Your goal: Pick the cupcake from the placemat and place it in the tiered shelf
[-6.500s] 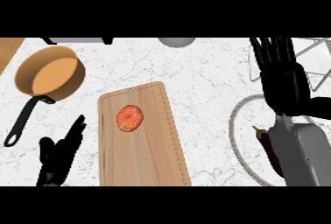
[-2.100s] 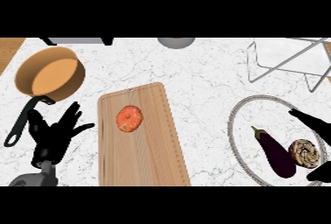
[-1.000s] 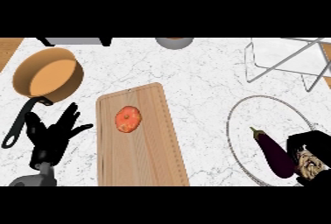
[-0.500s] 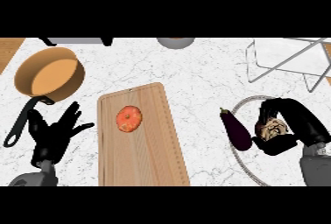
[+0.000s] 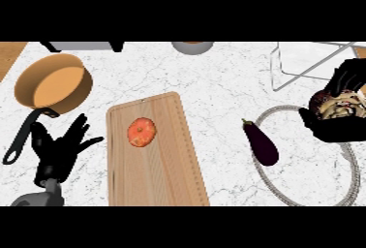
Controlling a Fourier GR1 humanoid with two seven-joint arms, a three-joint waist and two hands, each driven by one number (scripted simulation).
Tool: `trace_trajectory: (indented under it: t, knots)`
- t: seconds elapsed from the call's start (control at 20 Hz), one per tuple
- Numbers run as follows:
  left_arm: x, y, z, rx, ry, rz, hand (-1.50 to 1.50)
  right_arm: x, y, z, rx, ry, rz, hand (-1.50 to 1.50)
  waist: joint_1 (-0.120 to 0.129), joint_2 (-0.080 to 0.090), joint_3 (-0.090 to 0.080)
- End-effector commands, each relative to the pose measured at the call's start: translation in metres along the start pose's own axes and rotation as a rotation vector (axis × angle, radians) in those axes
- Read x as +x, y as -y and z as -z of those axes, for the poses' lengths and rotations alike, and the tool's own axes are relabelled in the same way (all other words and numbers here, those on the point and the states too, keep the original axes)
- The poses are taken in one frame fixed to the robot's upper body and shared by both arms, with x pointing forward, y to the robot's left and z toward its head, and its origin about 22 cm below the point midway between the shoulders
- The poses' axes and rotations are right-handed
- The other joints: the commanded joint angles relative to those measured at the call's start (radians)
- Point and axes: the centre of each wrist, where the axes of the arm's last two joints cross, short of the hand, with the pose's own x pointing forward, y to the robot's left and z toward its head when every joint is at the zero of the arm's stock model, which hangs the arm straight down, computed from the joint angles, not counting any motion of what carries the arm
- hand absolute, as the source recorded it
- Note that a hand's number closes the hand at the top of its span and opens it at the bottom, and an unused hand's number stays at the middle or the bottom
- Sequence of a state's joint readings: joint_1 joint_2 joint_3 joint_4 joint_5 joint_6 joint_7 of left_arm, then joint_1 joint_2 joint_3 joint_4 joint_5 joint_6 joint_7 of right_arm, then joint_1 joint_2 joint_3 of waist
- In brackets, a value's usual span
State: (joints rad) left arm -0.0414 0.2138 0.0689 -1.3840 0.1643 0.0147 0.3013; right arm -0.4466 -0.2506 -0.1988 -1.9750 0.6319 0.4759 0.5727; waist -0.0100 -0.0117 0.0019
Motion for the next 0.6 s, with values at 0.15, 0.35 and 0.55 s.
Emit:
trace_trajectory:
  t: [0.15,0.35,0.55]
  knots:
    - [0.005,-0.003,-0.002,-0.015,-0.027,0.01,0.0,0.051,0.085,0.008,-0.153,-0.062,0.013,1.5,0.012,0.007,-0.003]
    - [-0.017,0.001,0.0,-0.018,-0.031,0.003,0.0,0.043,0.122,0.037,-0.186,-0.096,0.056,1.5,0.017,0.012,-0.003]
    - [-0.005,0.018,0.009,-0.032,-0.021,0.012,0.0,0.047,0.146,0.063,-0.214,-0.13,0.068,1.5,0.02,0.015,-0.003]
